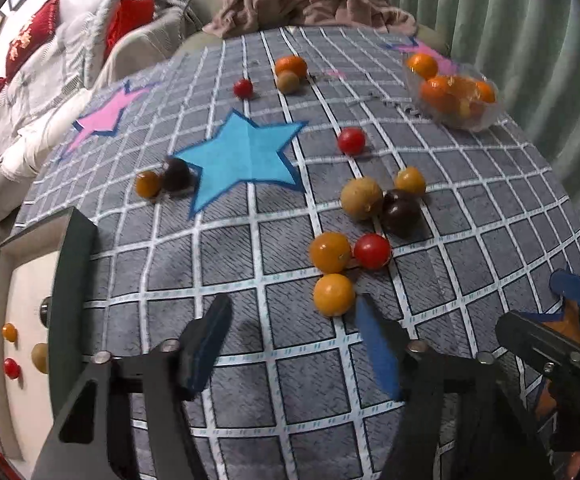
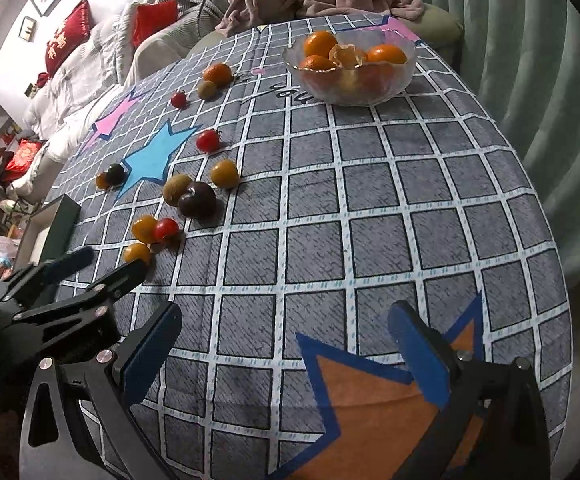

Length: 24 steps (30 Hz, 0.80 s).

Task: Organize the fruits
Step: 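Move both tools back over the remaining tomatoes, then grasp an orange tomato with the left tool while the right tool grasps a dark purple tomato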

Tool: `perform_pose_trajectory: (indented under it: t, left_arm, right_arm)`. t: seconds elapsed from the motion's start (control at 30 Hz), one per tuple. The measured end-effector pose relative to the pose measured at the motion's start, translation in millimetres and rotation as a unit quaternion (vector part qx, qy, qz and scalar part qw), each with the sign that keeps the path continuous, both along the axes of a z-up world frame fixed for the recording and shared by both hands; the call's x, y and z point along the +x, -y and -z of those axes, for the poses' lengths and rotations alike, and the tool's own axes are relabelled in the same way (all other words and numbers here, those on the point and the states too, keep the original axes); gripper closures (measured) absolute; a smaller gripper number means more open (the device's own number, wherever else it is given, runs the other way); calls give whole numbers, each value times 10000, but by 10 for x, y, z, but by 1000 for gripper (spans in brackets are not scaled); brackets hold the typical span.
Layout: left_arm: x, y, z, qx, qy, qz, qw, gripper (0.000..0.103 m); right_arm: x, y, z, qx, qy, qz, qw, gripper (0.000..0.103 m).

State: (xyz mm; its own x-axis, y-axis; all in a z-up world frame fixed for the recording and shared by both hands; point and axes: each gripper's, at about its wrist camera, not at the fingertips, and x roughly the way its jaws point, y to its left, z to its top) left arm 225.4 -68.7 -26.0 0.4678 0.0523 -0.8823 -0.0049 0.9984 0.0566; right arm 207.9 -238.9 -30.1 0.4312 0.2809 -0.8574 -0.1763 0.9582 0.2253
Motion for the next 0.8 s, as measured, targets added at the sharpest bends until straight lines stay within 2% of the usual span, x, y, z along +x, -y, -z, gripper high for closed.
perform_pose_trajectory:
  t: [0.13,0.2,0.37,0.47,0.53,0.57,0.7,0.8]
  left_arm:
    - [24,3,38,-45,21,-33,10000,38]
    - [36,2,36,-110,38,-14,9999,44]
    - [86,-43,39,-212,54,-138,9997,48]
    - [104,-32,39,-256,96,-66,9996,66]
    - [107,10,39,-206,135,3,9997,70]
    - [112,24,37,-232,149,43,9996,78]
    - [109,20,35,-311,203,46,9993,79]
    - [105,-36,35,-324,222,-13,9992,79]
  right_arm:
    - [53,-31,-10,63,27,-36,10000,0]
    - [90,-74,-11,83,47,-82,9999,0]
    - [244,-164,13,191,63,-107,9997,0]
    - [317,-210,20,209,89,-165,9996,0]
    - [364,-262,24,253,82,-250,9993,0]
    - [378,-287,19,252,96,-288,9992,1]
    - [437,-443,23,246,142,-503,9983,3]
    - [491,-568,50,154,155,-599,9980,23]
